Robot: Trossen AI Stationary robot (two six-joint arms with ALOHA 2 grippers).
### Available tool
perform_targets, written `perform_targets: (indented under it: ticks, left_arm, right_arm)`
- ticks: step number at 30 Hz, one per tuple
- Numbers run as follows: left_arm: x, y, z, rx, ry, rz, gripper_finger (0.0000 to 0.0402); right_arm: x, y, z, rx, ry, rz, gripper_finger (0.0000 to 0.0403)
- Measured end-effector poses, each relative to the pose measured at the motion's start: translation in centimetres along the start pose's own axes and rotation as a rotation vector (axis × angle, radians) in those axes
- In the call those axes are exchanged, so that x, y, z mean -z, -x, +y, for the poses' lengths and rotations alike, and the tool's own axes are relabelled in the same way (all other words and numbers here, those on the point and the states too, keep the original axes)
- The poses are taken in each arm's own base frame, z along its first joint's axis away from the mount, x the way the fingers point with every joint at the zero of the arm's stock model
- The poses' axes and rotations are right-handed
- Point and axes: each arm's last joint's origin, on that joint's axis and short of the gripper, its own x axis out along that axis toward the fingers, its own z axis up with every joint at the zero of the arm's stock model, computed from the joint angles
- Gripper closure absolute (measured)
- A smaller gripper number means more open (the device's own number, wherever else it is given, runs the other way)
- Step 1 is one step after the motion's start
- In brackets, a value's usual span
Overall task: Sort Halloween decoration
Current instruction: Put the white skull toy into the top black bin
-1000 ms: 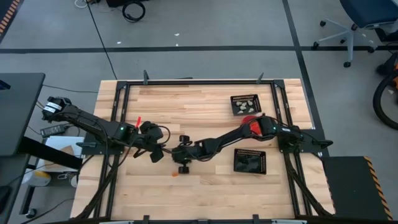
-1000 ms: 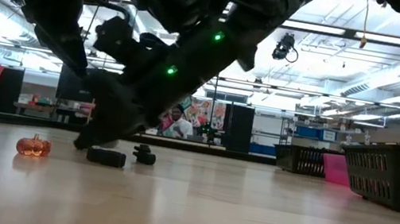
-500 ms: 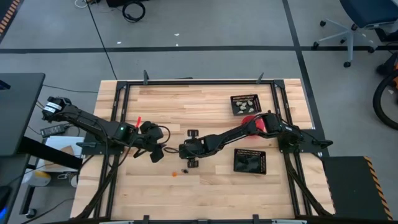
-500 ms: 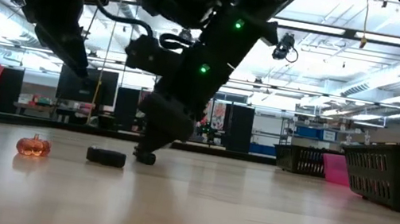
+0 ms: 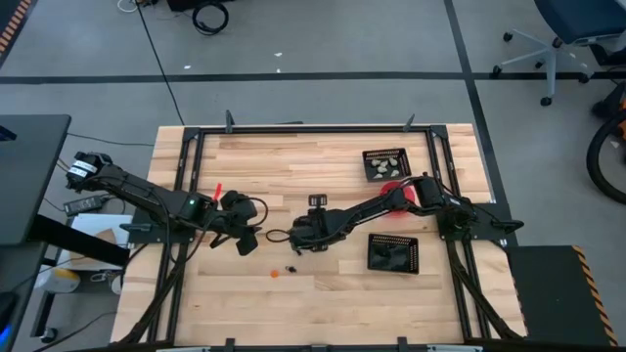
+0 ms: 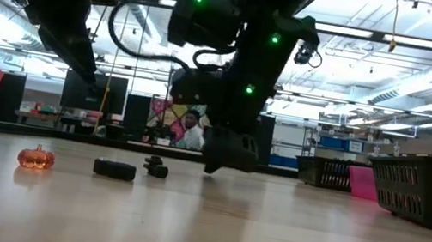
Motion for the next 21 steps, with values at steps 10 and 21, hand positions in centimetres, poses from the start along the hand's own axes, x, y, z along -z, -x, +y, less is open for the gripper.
perform_targets:
  ticks: [10, 21]
  left_arm:
    - [-0.1, 0.0, 0.0, 0.004, -0.001, -0.006, 0.0209]
    - [-0.1, 0.0, -0.1, 0.007, 0.0, -0.009, 0.0209]
  right_arm:
    - [2.5, -0.2, -1.8, 0.147, 0.05, 0.233, 0.0313]
    - [4.1, 2.1, -5.2, 0.31, 0.026, 0.341, 0.0312]
